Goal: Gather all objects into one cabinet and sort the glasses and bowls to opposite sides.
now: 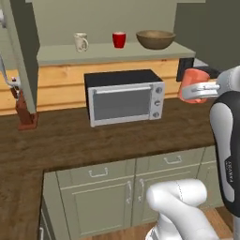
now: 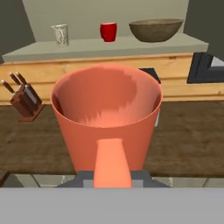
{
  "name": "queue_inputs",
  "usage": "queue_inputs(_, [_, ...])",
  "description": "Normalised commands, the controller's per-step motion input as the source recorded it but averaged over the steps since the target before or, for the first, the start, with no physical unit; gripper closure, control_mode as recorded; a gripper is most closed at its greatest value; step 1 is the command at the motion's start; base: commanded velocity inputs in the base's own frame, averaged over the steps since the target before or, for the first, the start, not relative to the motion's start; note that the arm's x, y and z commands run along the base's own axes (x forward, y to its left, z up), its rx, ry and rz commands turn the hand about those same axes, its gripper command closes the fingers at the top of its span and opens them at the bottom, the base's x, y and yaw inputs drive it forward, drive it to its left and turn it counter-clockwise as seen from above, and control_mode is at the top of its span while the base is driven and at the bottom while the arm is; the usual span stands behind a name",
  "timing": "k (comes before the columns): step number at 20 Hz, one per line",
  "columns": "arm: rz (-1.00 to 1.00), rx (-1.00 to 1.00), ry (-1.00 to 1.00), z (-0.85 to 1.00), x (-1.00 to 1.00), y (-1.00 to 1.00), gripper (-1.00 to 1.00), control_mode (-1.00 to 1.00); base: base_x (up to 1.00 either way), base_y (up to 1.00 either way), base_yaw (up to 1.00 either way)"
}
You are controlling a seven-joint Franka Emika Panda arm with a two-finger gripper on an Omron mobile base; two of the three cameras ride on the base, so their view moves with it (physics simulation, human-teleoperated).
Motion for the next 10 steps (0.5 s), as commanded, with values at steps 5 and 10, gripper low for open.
queue_inputs(5, [0.00,0.00,0.00,0.00,0.00,0.00,1.00,1.00,0.62,0.59,-0.10])
queue_inputs(10, [0.00,0.00,0.00,0.00,0.00,0.00,1.00,1.00,0.21,0.66,-0.05])
